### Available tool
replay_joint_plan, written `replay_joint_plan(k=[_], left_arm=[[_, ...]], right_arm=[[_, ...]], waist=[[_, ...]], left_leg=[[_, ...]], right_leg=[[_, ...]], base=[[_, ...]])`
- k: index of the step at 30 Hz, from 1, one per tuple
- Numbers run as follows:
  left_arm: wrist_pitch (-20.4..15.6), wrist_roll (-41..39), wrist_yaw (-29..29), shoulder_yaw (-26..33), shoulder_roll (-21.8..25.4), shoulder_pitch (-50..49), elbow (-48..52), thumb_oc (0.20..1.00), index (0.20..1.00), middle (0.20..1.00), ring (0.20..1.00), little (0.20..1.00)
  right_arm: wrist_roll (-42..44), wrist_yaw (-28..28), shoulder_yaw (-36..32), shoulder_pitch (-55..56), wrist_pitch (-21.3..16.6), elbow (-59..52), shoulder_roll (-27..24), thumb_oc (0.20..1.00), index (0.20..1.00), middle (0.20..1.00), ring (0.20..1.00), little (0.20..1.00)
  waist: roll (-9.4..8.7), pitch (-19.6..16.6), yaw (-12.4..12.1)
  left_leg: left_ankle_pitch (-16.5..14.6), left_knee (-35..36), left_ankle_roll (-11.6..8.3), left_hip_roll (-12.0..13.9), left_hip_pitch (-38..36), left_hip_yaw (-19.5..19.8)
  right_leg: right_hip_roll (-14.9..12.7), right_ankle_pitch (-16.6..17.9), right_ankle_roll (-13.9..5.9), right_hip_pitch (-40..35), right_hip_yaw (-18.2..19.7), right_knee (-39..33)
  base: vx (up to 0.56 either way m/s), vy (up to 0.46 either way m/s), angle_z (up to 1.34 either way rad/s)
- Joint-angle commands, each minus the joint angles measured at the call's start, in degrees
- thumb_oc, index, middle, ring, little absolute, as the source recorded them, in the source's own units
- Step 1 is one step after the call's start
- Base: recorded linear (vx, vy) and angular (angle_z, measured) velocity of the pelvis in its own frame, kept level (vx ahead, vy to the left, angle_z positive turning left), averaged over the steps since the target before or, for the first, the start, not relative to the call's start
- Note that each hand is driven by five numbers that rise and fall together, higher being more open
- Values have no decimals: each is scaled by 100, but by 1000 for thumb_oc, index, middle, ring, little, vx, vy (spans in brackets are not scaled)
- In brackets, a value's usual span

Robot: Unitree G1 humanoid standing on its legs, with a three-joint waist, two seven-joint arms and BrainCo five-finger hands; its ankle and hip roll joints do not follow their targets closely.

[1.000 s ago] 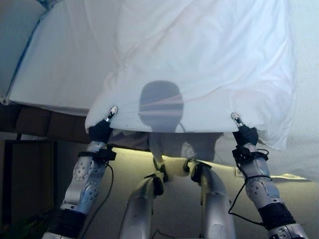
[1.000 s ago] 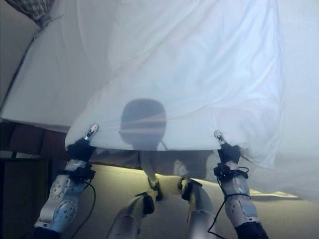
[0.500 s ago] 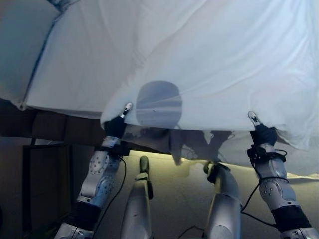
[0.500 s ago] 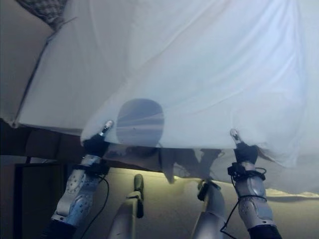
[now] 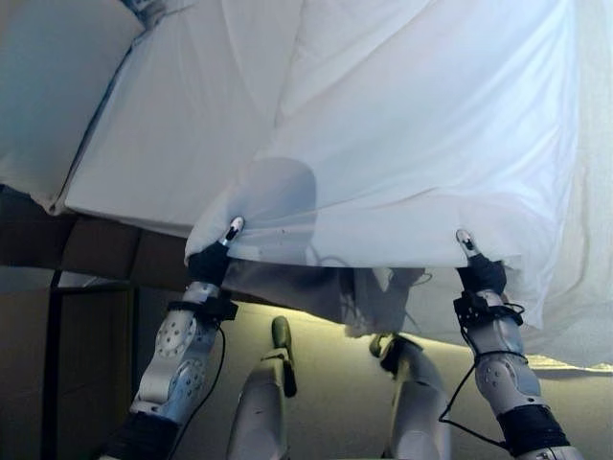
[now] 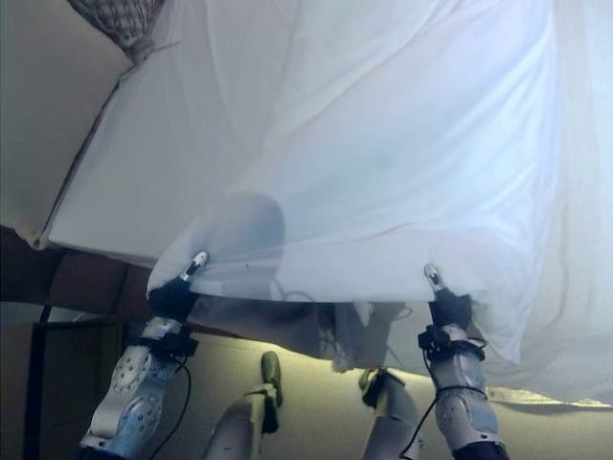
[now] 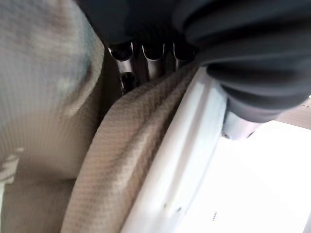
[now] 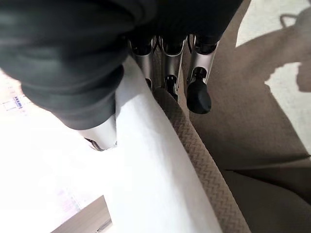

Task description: Make the bed

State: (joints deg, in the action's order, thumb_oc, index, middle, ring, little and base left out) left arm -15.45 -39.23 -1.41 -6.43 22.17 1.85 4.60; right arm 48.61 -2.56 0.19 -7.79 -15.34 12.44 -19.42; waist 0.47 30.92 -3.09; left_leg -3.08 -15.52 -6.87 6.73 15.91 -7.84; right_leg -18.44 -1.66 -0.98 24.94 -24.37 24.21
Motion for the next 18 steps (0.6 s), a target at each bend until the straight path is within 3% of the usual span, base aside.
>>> replay_joint_plan(k=[1,2,4,6,8,13,18], left_arm=[[-744,-393,348,1838,436,-292,241,200,200,200,200,200],[-757,-439,336,1789,460,-265,188,200,200,200,200,200],[-760,-482,366,1690,472,-157,167,200,200,200,200,200],[-748,-484,382,1583,484,-33,166,200,200,200,200,200],[-681,-475,293,1328,534,46,153,200,200,200,200,200],[-686,-276,394,1317,745,44,62,200,200,200,200,200],[-612,-330,369,1247,647,-165,123,200,200,200,200,200]], right_arm=[[273,-319,-1134,26,-512,258,-725,200,200,200,200,200],[278,-367,-1143,56,-500,314,-737,200,200,200,200,200],[175,-450,-1210,186,-405,265,-786,200,200,200,200,200],[174,-487,-1297,262,-442,220,-812,200,200,200,200,200],[116,-624,-1388,313,-468,271,-656,200,200,200,200,200],[19,-625,-1294,370,-456,341,-378,200,200,200,200,200],[-45,-603,-1152,418,-417,355,-402,200,200,200,200,200]], waist=[[50,-139,-154],[90,-203,-111],[117,-227,-16],[97,-169,90],[73,-116,191],[-44,-112,223],[-45,-112,169]], left_leg=[[-115,-510,50,193,422,250],[192,22,-56,496,296,174],[220,599,-14,292,98,300],[238,460,-19,173,204,202],[115,295,138,-157,323,270],[-12,104,258,-377,677,168],[67,-12,173,-235,1003,112]], right_leg=[[-144,-98,-696,-305,-67,-106],[-270,0,-815,-261,-66,-180],[-552,243,-988,-153,-6,-123],[-781,449,-1056,-270,-124,-187],[-1065,534,-1089,-387,-112,-204],[-1159,602,-1159,-174,-93,-79],[-1041,551,-1078,73,-193,-173]], base=[[18,257,-37],[51,367,9],[-19,298,38],[-60,127,51],[12,249,73],[-38,147,28],[-74,-38,0]])
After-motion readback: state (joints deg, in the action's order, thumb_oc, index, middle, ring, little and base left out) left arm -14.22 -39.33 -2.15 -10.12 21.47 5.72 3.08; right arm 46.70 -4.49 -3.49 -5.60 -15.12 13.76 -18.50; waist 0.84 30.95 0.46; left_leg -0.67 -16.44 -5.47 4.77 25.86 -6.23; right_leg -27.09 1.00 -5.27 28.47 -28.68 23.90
